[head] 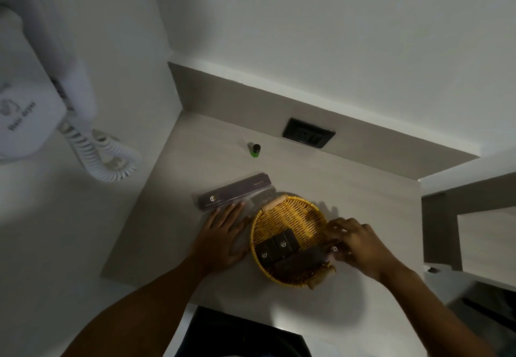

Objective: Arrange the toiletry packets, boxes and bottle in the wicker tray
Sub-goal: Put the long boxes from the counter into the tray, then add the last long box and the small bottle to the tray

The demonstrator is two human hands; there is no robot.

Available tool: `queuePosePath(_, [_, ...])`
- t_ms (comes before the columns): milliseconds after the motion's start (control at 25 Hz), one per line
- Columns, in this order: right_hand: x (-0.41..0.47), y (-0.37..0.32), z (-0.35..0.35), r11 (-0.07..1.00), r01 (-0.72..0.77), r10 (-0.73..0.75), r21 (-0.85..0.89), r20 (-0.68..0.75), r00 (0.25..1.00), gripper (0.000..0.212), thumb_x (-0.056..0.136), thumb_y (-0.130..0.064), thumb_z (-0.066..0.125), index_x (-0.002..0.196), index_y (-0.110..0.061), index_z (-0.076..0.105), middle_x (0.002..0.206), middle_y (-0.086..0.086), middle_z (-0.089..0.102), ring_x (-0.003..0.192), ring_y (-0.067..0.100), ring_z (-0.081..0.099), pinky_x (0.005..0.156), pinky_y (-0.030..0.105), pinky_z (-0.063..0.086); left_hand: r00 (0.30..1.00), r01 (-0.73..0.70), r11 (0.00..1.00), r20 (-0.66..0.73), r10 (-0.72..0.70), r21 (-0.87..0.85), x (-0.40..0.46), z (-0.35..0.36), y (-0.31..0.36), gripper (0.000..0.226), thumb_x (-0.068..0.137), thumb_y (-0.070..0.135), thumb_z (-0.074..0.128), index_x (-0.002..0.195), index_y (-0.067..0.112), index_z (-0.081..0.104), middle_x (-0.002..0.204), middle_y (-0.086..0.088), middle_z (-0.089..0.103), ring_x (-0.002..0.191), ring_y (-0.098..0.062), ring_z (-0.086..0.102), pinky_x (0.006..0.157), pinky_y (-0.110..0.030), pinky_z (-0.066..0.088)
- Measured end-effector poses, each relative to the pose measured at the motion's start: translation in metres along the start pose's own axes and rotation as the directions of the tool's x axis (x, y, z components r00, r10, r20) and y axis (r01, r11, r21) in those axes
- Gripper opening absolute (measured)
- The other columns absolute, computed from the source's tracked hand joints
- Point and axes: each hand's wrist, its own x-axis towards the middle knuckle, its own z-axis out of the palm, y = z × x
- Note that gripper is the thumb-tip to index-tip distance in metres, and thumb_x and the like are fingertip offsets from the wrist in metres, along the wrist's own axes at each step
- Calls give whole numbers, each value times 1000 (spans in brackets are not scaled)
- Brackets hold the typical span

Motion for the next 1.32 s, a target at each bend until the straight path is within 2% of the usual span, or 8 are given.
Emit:
queuePosePath(120, [33, -10, -30, 989, 19, 13, 149, -209, 978, 44, 89, -43, 58, 129, -27, 51, 132, 1, 55, 119, 23, 49, 96, 43, 44, 1000, -7, 1000, -25, 7, 10, 1, 1, 0, 77, 88, 65, 49, 153, 25, 37, 165, -11, 23, 152, -30, 21, 119, -49, 18])
queuePosePath(240, [104, -61, -38, 976, 187, -150, 112, -279, 948, 48, 87, -28, 64, 131, -25, 47, 134, 4, 53, 120, 23, 48, 100, 42, 43, 999, -12, 1000, -32, 13, 29, 2, 0, 1, 79, 84, 62, 55, 152, 23, 40, 163, -12, 29, 149, -33, 29, 117, -49, 22])
queuePosePath(360, [172, -99, -32, 980, 197, -191, 23, -152, 970, 55, 82, -19, 68, 132, -22, 45, 141, 8, 46, 126, 28, 43, 103, 45, 36, 999, 1, 1000, -44, 0, 30, 2, -2, 2, 78, 87, 62, 51, 154, 24, 35, 165, -10, 24, 152, -31, 24, 118, -51, 25])
queuePosePath(520, [210, -100, -19, 986, 122, -115, -115, 66, 991, 40, 86, -18, 64, 124, -16, 51, 134, 15, 45, 121, 33, 45, 101, 51, 38, 997, -2, 1000, -71, 3, 12, 0, -1, 1, 75, 93, 67, 38, 155, 25, 32, 167, -7, 20, 154, -26, 16, 121, -49, 22])
queuePosePath(760, [188, -75, -47, 971, 111, -59, 210, -240, 969, 36, 86, -14, 63, 121, -18, 56, 124, 11, 56, 111, 25, 52, 99, 38, 45, 998, 17, 1000, -56, -17, 0, -2, 0, 2, 77, 87, 64, 50, 153, 26, 37, 166, -7, 23, 152, -27, 23, 119, -49, 24])
queuePosePath(920, [124, -17, -86, 976, 135, -53, 173, -411, 910, 39, 81, -6, 69, 118, -13, 59, 117, 11, 63, 105, 24, 58, 92, 35, 49, 1000, 28, 1000, -6, -27, 9, 0, -5, 4, 80, 82, 61, 56, 152, 26, 39, 164, -9, 27, 148, -31, 32, 116, -48, 21])
queuePosePath(1120, [45, 25, -67, 992, 49, -13, 116, -294, 956, 38, 76, -1, 74, 111, -13, 65, 111, 10, 67, 103, 26, 60, 89, 37, 50, 1000, 16, 1000, -13, -16, 7, 1, -6, 3, 76, 82, 63, 54, 147, 24, 46, 162, -11, 33, 145, -31, 37, 114, -48, 24])
queuePosePath(1320, [53, 8, -24, 998, 25, -11, 53, -245, 969, 35, 82, -5, 69, 115, -15, 65, 115, 8, 66, 108, 26, 58, 91, 39, 51, 999, 4, 1000, -35, -4, 8, 1, -5, 3, 75, 87, 62, 52, 151, 24, 41, 164, -11, 28, 150, -30, 26, 117, -49, 24])
